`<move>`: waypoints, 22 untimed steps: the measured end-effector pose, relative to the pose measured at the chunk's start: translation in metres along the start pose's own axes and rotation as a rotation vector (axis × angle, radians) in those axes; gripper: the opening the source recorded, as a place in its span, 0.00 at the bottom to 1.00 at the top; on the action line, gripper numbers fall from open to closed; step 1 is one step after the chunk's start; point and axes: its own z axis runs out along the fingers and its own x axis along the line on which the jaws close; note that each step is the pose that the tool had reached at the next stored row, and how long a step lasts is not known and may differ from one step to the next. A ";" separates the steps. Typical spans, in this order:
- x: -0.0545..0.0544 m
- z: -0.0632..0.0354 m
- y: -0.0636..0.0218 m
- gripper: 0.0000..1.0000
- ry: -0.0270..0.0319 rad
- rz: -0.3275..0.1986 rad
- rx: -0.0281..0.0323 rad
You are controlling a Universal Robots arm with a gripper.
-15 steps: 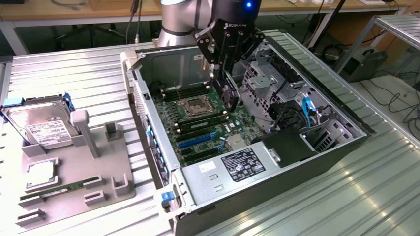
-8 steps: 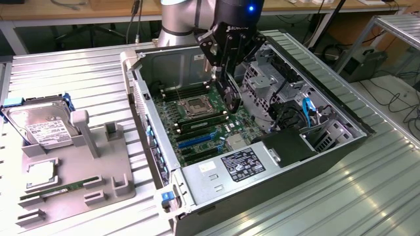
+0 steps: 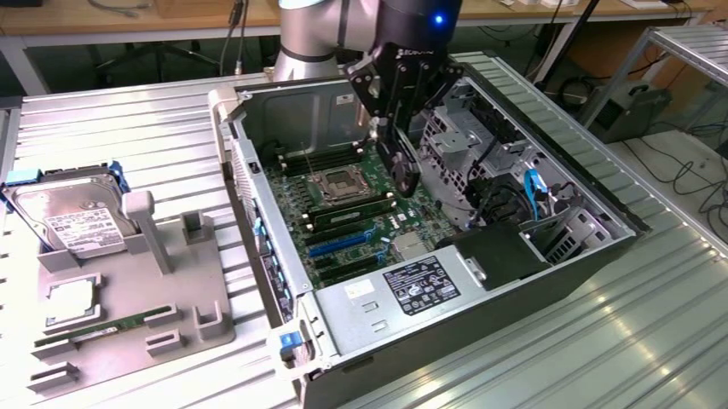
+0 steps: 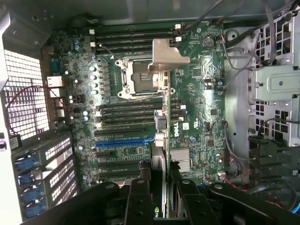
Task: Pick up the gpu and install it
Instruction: 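Pick up the gpu and move the gpu toward the slot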
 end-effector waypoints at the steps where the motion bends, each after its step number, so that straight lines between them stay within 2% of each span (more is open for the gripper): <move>1: -0.001 0.0007 0.0004 0.26 0.0000 0.000 0.0005; 16: -0.008 0.0076 0.0127 0.26 -0.0007 -0.001 0.0085; 22: -0.008 0.0077 0.0130 0.26 -0.0007 -0.001 0.0090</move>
